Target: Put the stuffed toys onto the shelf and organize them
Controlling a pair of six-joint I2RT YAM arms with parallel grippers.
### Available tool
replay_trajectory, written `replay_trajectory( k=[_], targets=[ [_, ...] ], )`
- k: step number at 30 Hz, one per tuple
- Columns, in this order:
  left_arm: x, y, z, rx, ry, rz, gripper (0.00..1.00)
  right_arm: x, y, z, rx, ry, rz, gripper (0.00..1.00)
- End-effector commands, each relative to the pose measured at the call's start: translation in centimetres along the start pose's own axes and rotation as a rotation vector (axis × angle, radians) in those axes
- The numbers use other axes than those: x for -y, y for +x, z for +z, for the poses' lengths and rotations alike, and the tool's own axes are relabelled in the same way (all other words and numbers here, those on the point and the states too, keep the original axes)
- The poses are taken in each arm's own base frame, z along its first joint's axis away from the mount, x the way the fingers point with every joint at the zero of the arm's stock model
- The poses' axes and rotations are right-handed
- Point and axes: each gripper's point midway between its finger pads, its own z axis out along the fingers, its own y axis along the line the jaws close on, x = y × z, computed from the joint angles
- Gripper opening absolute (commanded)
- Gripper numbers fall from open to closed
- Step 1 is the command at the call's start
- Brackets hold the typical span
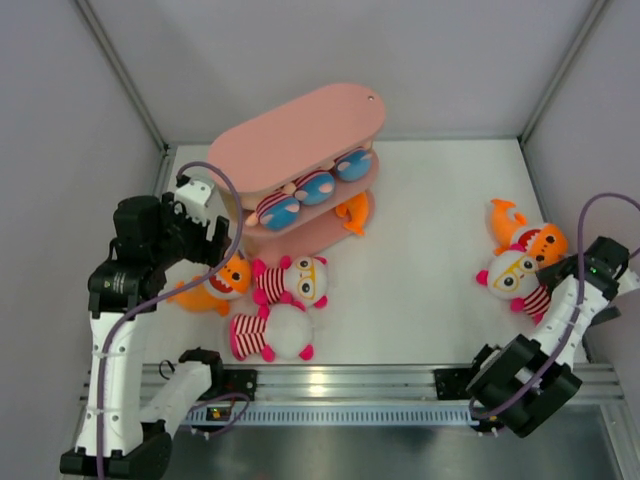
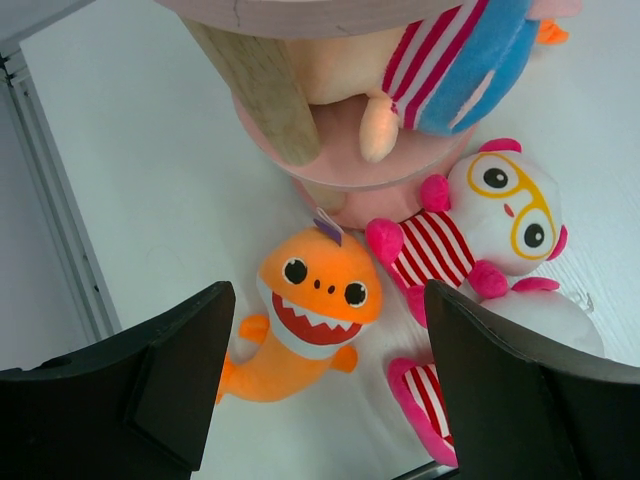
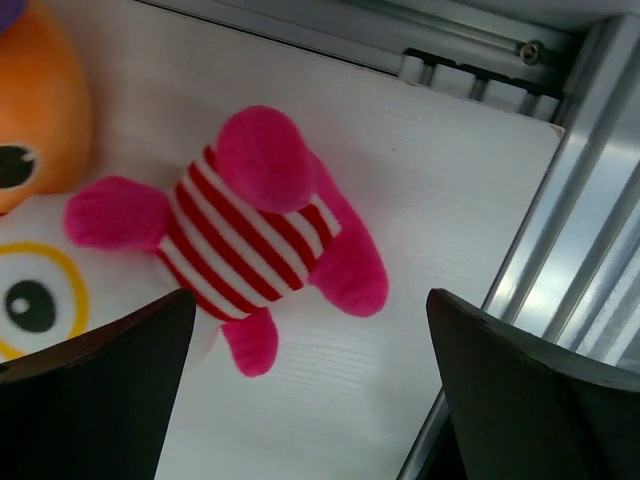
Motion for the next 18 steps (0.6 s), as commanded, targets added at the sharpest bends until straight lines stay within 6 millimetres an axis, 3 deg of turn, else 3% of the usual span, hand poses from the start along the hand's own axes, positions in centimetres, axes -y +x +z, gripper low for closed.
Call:
replay_trajectory(
  k=[1, 6, 13, 14, 15, 18],
  targets=[
    [-0.2, -1.4, -0.9, 0.030, -0.021, 0.039, 0.83, 0.6, -2.2, 1.1, 0.107, -0.050, 0.064, 0.99],
    [-0.6, -1.8, -0.8, 0.024, -0.040, 0.058, 0.83, 0.9, -0.5, 3.7, 0.046, -0.068, 0.098, 0.99],
    [-1.3, -1.7, -0.8, 0.011, -0.073, 0.064, 0.83, -3.3, 0.0, 5.8, -0.030, -0.323, 0.091, 0.90],
    [-1.3, -1.7, -0.8, 0.012, -0.075, 0.064, 0.83, -3.7, 0.3, 5.9, -0.048, -0.345, 0.083, 0.85],
    [-1.4, -1.8, -0.8, 0.013, -0.077, 0.064, 0.83, -4.1, 0.6, 6.1, -0.064, -0.364, 0.078, 0.69],
    [-1.5, -2.1, -0.9, 0.016, -0.086, 0.061, 0.83, -4.4, 1.4, 5.6, -0.084, -0.388, 0.077, 0.35]
  ],
)
